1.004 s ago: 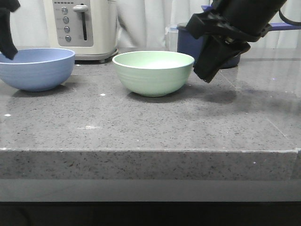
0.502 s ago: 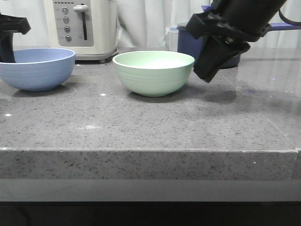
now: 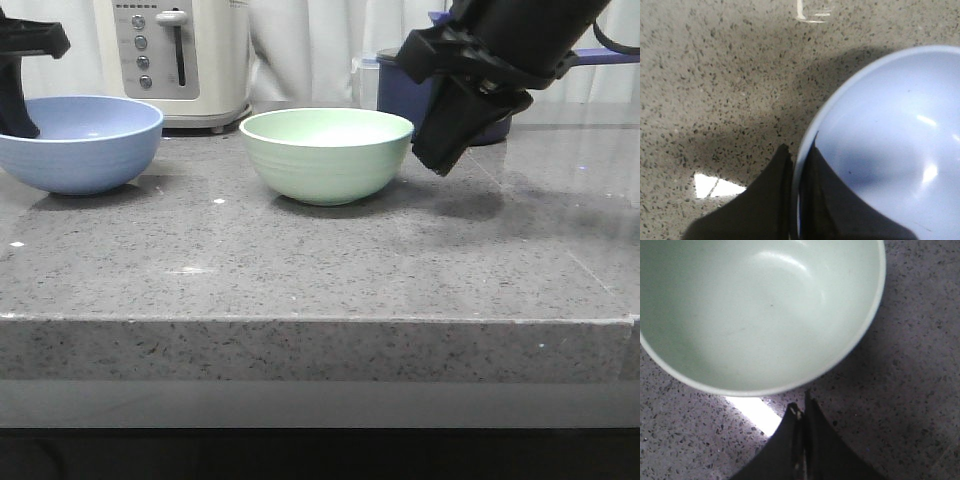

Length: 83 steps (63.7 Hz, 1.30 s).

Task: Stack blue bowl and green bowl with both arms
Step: 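Lower the left gripper onto the light blue bowl rim and grasp, then lift the blue bowl and place it into the green bowl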

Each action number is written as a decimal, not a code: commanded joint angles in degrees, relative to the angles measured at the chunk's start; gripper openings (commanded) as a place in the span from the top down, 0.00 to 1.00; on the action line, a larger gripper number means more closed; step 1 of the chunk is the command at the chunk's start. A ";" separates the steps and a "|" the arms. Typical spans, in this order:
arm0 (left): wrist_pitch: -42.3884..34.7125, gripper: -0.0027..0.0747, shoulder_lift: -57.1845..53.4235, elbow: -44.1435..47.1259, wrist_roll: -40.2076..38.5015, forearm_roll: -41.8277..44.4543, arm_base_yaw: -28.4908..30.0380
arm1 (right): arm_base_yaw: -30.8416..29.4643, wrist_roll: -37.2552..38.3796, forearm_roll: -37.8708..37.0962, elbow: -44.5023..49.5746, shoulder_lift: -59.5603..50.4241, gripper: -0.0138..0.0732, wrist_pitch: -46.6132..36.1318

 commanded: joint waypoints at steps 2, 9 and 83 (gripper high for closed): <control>-0.99 0.99 -4.09 -5.23 0.07 -0.57 -3.32 | -0.11 -0.61 1.25 -1.36 -1.97 0.92 -1.89; 0.74 0.99 -3.95 -10.34 0.07 -0.57 -7.38 | -0.11 -0.61 1.25 -1.36 -1.97 0.92 -1.89; 4.58 0.99 9.42 -27.44 -1.85 0.06 -24.74 | -0.11 -0.61 1.25 -1.36 -1.97 0.92 -1.96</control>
